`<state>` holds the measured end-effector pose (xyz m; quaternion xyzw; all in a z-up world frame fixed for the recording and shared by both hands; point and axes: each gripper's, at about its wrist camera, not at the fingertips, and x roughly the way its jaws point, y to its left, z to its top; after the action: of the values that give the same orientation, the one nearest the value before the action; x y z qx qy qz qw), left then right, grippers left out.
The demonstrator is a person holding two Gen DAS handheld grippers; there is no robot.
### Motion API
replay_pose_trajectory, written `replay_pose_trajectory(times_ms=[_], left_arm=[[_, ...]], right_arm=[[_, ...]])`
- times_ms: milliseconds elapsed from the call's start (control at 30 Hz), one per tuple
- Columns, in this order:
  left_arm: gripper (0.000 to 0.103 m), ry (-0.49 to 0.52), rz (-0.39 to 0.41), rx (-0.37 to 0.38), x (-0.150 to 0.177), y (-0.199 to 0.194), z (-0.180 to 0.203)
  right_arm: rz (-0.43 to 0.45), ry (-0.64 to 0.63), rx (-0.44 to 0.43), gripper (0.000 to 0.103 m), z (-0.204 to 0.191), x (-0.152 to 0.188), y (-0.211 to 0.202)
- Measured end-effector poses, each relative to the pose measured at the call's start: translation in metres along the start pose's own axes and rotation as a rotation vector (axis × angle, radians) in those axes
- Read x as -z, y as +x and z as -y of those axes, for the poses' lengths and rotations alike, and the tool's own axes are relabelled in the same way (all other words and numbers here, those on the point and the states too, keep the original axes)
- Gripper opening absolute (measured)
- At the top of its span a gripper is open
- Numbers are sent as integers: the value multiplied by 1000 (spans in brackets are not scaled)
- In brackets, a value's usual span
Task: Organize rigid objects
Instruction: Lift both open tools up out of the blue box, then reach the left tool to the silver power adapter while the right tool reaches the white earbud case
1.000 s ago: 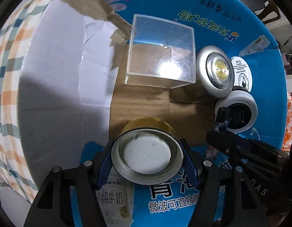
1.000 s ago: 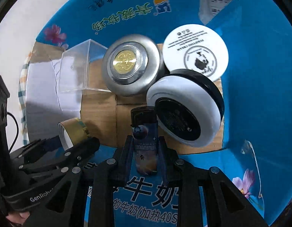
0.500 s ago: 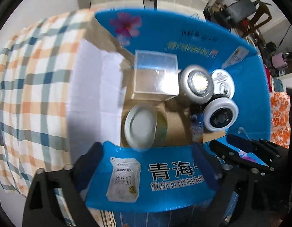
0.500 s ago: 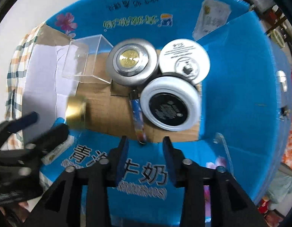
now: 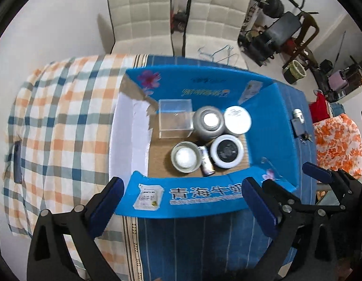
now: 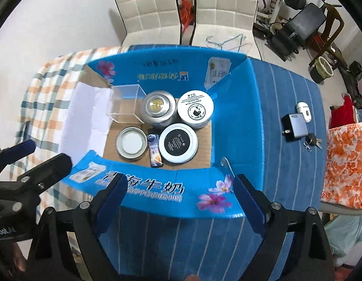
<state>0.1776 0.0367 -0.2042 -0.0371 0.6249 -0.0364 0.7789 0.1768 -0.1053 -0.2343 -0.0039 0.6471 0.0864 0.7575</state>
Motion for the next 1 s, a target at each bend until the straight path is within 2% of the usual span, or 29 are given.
replay_pose_trajectory(times_ms=[167,333,533,600,767,833,1000], left_arm=[[103,42,47,-3,1,-23,24],[103,100,87,13,-3,-43,54],[103,207,75,73,-27,-36,117],[103,240,63,112,-41,-23,151],[103,310,7,131,-70,24,236],[103,308,-22,125,-80,48,265],[103,253,-156,109,-103,124,314]], right_arm=[[35,9,-17,94,8,14,-34],[66,61,-47,94,34,23,-63],[89,216,-8,94,118,38,-78],[83,294,38,94,164,47,-77],[65,507,90,94,270,61,-66],[67,571,80,94,302,64,-60],[59,696,78,94,373,64,-29]])
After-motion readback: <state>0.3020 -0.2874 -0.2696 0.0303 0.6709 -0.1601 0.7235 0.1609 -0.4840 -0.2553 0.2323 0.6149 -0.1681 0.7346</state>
